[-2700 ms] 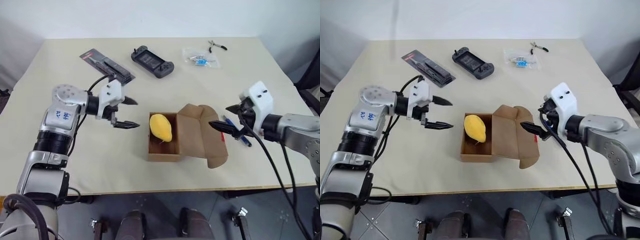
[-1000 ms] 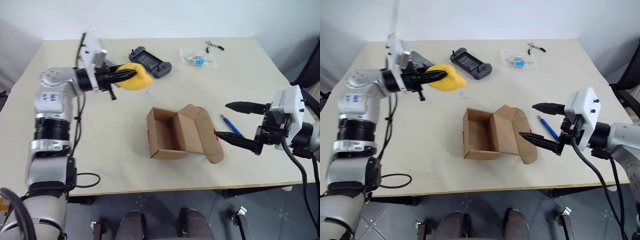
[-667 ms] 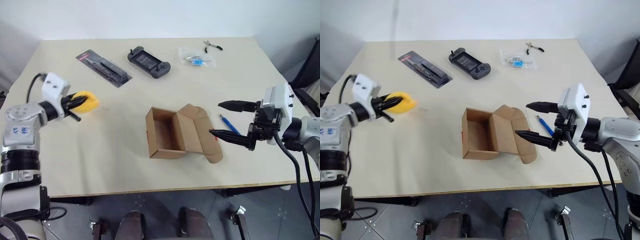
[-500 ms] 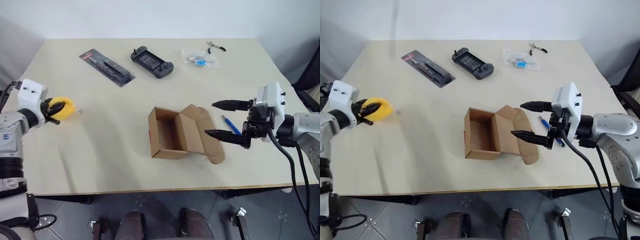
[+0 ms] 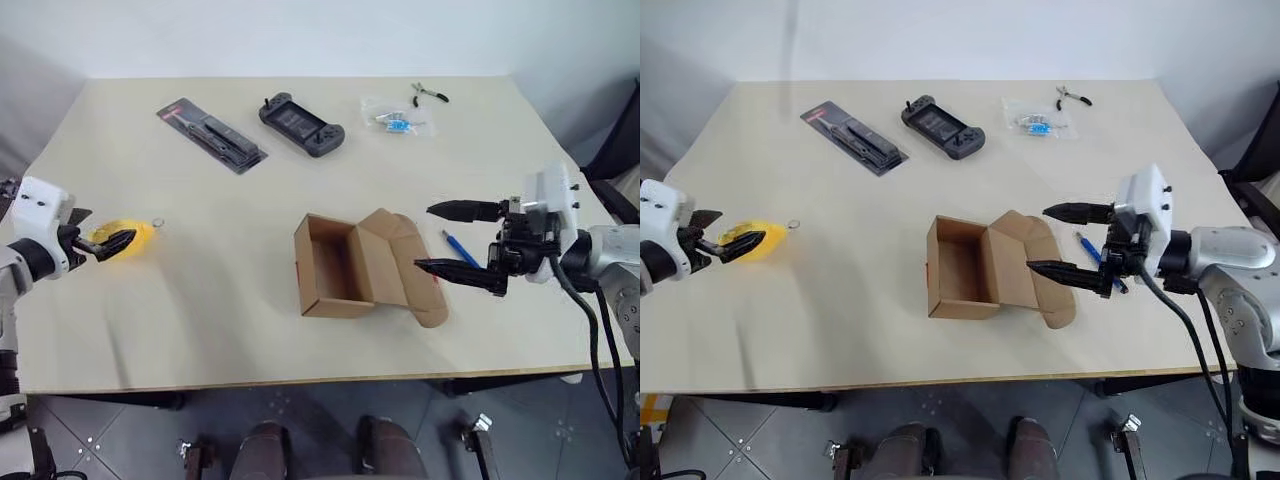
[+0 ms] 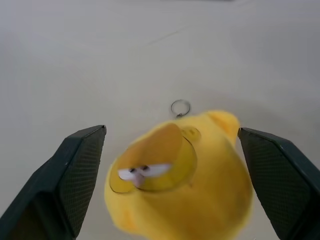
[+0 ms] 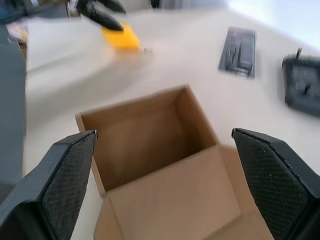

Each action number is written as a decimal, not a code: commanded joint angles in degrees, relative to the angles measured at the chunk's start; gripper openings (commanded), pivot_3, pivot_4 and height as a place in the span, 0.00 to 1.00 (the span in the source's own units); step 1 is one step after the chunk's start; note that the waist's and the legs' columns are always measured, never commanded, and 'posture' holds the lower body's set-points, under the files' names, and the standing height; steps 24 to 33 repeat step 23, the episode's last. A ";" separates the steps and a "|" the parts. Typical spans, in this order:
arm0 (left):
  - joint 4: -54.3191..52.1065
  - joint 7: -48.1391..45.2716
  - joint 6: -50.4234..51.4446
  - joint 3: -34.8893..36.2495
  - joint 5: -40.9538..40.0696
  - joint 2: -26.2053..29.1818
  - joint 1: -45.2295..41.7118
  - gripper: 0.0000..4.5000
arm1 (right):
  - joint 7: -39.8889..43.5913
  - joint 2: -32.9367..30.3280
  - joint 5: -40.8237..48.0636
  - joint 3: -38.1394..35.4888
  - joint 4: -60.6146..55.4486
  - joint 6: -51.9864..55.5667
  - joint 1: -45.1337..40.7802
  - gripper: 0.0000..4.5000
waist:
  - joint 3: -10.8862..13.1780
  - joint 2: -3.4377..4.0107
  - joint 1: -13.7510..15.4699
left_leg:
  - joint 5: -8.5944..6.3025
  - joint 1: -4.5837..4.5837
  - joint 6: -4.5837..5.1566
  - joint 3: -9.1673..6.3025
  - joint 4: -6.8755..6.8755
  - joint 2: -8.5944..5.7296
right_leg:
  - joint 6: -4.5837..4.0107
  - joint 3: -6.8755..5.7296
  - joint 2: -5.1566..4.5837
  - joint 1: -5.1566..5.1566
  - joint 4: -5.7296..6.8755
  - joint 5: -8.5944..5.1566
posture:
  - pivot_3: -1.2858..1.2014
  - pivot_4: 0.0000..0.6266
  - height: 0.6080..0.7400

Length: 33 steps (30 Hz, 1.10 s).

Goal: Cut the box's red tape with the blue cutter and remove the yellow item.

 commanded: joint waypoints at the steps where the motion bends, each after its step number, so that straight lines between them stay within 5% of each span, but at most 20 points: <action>1: -3.79 -4.19 -0.95 3.84 -3.99 1.23 2.75 1.00 | 2.10 -0.05 1.96 -4.33 1.08 -1.87 0.91 1.00 | 0.00 0.00 0.00 | -0.01 0.01 0.00 0.02 0.00 0.00 | 0.00 0.00 0.00 0.00 0.00 0.00 | 0.52 0.24 1.00; 15: -19.25 -16.67 -2.03 8.24 -20.37 -5.21 14.55 1.00 | 15.39 -3.97 2.99 -16.78 9.42 -4.90 13.61 1.00 | -0.01 0.02 0.05 | -0.03 0.08 0.01 0.06 0.01 0.03 | -0.03 0.07 0.00 0.04 0.01 -0.01 | 0.52 0.24 1.00; 21: -24.76 -18.82 -1.47 3.02 -19.00 -4.65 20.30 1.00 | 15.39 -3.75 2.18 -18.95 9.76 -6.62 17.20 1.00 | -0.01 0.06 0.04 | -0.08 0.16 0.00 0.13 0.03 0.05 | -0.07 0.08 0.00 0.08 -0.01 -0.03 | 0.52 0.24 1.00; 33: -24.93 -19.21 -1.97 3.28 -19.58 -5.07 20.95 1.00 | 16.13 -3.53 1.82 -19.82 9.78 -7.01 20.02 1.00 | -0.02 0.06 0.04 | -0.08 0.19 0.00 0.17 0.03 0.05 | -0.08 0.12 0.00 0.09 -0.03 -0.04 | 0.52 0.24 1.00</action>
